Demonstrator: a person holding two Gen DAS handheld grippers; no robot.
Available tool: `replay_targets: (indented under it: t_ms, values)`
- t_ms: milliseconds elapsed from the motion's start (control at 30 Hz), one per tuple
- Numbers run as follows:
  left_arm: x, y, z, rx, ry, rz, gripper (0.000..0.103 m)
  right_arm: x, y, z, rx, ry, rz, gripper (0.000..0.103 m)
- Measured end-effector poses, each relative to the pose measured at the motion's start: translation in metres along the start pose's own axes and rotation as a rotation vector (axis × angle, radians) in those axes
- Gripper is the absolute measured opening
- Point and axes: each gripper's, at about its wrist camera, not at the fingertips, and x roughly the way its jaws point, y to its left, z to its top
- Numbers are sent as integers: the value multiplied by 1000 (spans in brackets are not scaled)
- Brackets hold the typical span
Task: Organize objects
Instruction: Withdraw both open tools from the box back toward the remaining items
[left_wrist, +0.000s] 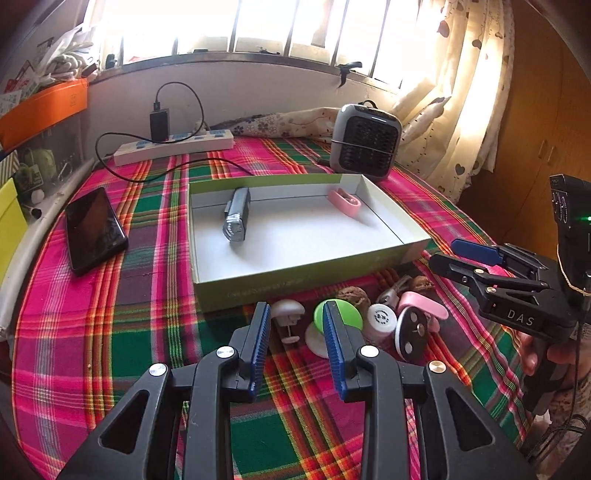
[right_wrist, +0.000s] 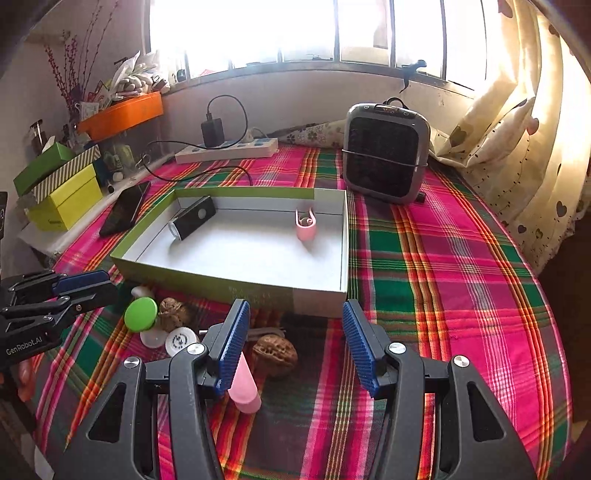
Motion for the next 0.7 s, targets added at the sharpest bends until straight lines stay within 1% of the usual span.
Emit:
replay_targets:
  t_ms: [167,333,700]
  values:
    - [0,-5,-5,-7,8,-39,29,-5,6,-13,-42,0,-9,53]
    - [-1,-11,-7,5,8,-66,32,-5,3,-20,-32,18,-2,53]
    - [9,-18,-5,16,30,-66,33,2,-4,-22,-14,55,-17,53]
